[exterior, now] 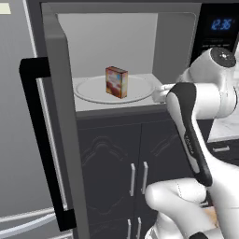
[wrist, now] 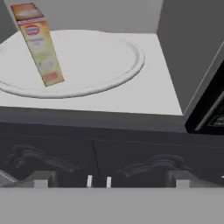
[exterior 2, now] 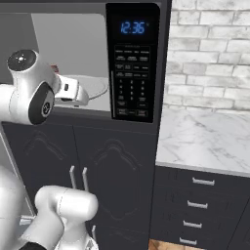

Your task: Close the microwave door.

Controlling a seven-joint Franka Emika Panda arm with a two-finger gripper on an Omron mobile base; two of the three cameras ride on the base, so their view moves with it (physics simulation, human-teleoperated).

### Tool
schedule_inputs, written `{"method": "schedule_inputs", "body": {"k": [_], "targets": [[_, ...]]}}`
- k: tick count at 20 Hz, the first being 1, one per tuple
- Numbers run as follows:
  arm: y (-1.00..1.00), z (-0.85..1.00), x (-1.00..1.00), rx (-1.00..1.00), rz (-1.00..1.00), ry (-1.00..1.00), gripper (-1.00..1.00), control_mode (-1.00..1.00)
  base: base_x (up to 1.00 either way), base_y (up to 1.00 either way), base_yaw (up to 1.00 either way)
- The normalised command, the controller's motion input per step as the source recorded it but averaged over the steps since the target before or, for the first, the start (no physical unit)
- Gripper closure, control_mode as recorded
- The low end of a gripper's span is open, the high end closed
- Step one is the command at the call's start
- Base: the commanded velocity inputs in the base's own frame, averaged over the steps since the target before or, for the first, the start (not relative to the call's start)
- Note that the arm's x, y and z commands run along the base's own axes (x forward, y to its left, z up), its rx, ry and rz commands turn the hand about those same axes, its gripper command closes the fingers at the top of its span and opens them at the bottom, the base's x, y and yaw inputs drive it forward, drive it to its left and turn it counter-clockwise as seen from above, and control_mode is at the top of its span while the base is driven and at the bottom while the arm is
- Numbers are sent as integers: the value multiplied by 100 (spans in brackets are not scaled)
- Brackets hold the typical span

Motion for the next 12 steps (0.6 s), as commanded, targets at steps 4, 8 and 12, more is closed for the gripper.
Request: {"method": "schedule_inputs", "body": {"k": [4,8,12], "targets": [[4,56,-78,13,2,-60,-100,-100,0,0,0],[0,51,-74,13,1,-46,-100,-100,0,0,0],[0,59,-62,13,0,-40,-100,-100,0,0,0]]}}
